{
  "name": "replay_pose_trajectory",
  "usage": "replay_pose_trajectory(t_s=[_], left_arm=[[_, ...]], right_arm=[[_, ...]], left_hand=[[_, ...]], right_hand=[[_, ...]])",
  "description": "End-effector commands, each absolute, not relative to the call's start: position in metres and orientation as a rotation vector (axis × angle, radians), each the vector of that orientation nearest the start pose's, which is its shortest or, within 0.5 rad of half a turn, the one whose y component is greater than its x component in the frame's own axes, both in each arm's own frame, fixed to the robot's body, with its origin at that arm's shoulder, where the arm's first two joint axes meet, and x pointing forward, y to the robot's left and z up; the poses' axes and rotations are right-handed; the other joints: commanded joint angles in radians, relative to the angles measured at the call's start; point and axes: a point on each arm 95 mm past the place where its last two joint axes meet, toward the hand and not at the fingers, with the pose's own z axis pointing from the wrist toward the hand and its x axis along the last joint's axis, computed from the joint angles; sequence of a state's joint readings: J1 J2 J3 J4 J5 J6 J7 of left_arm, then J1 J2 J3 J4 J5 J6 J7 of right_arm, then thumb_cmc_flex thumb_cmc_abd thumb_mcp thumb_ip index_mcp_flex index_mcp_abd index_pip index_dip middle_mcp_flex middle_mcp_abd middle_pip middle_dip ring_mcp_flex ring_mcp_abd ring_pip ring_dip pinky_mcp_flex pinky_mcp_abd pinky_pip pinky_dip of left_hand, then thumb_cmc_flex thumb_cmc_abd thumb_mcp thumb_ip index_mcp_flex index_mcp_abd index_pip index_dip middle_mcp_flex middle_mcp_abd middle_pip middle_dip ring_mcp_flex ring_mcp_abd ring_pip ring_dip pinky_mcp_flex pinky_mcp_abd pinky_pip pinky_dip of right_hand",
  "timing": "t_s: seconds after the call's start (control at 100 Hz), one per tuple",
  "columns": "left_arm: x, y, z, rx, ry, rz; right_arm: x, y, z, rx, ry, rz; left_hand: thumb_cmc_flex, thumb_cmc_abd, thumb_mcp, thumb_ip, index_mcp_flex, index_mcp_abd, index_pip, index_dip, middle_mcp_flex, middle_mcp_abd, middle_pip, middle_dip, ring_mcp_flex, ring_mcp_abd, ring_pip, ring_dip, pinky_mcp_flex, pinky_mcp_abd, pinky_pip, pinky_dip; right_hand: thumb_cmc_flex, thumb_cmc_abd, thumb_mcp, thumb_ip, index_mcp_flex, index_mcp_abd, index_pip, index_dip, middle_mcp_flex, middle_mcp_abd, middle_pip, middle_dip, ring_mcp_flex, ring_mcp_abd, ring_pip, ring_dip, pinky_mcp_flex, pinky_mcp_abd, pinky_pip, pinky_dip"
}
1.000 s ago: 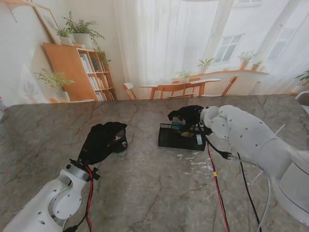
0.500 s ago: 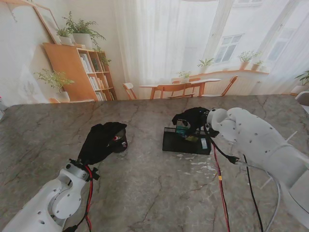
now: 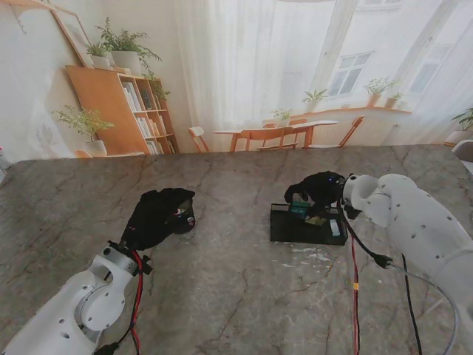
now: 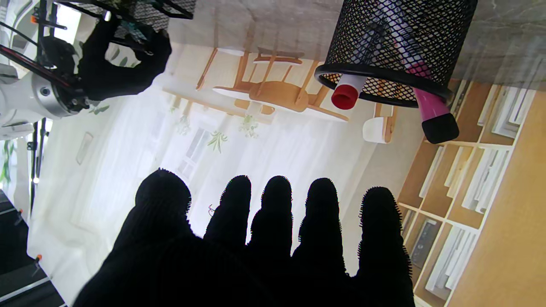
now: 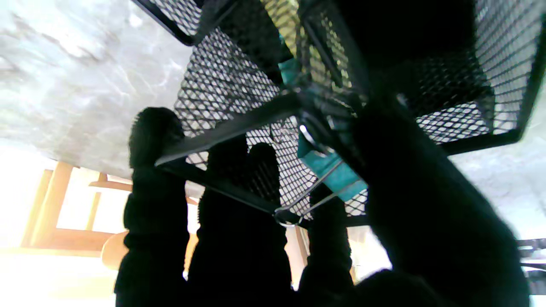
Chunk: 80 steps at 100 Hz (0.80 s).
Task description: Organize desk stationery
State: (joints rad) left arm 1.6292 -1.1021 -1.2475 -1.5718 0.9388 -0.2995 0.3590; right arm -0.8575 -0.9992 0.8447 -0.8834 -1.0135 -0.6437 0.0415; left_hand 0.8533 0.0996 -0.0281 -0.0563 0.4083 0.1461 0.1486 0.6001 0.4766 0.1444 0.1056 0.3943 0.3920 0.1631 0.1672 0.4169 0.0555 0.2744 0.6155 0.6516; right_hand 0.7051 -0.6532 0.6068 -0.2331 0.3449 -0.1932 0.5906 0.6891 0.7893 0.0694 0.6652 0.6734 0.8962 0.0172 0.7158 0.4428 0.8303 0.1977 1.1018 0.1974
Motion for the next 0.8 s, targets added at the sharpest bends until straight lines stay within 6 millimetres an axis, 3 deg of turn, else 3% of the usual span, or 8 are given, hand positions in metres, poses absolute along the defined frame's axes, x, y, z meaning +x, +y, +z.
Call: replay_pose_trajectory(t_s=[0.0,0.32,0.51,0.79], left_arm=[[0.377,-0.002,-0.319,-1.023,1.316,-1.883],[0.381,-0.007,-0.321,-1.022,1.358,-1.879],[0.382,-0.009,-0.323,-1.023,1.376,-1.879],[0.384,-0.012,-0.324,-1.027,1.396,-1.882]], right_arm=[[0.528,-0.092,-0.313,0.841,2.175,1.295],[0.498,-0.118,-0.315,0.789,2.228,1.331],[0.479,-0.134,-0.316,0.789,2.219,1.285],[0.461,-0.155,-0.309,0.774,2.206,1.250]], left_hand=[[0.019,0.067,-0.019,0.005,0.017,-0.012,0.006,0.003,0.003,-0.020,-0.003,0.005,0.010,-0.022,0.001,0.007,-0.005,-0.007,-0.010,-0.007],[0.018,0.068,-0.020,0.005,0.018,-0.012,0.007,0.004,0.003,-0.020,-0.002,0.005,0.010,-0.021,0.001,0.007,-0.006,-0.009,-0.009,-0.007],[0.020,0.068,-0.019,0.005,0.018,-0.010,0.007,0.004,0.003,-0.019,-0.003,0.005,0.009,-0.020,0.001,0.008,-0.006,-0.008,-0.009,-0.007],[0.020,0.068,-0.019,0.005,0.018,-0.012,0.007,0.004,0.002,-0.019,-0.002,0.005,0.010,-0.020,0.001,0.008,-0.006,-0.008,-0.009,-0.007]], right_hand=[[0.342,0.149,0.209,0.030,0.154,-0.109,0.582,0.018,0.058,-0.182,0.095,0.023,0.024,-0.082,0.003,0.016,0.013,-0.285,0.064,-0.014],[0.334,0.159,0.205,0.029,0.149,-0.138,0.587,0.015,0.058,-0.198,0.090,0.025,0.029,-0.099,-0.006,0.018,0.019,-0.302,0.059,-0.035],[0.338,0.154,0.204,0.031,0.152,-0.118,0.588,0.011,0.060,-0.179,0.084,0.027,0.033,-0.083,-0.006,0.025,0.029,-0.291,0.065,-0.029],[0.337,0.158,0.201,0.031,0.153,-0.124,0.582,0.008,0.062,-0.186,0.078,0.032,0.032,-0.089,-0.009,0.027,0.028,-0.295,0.062,-0.019]])
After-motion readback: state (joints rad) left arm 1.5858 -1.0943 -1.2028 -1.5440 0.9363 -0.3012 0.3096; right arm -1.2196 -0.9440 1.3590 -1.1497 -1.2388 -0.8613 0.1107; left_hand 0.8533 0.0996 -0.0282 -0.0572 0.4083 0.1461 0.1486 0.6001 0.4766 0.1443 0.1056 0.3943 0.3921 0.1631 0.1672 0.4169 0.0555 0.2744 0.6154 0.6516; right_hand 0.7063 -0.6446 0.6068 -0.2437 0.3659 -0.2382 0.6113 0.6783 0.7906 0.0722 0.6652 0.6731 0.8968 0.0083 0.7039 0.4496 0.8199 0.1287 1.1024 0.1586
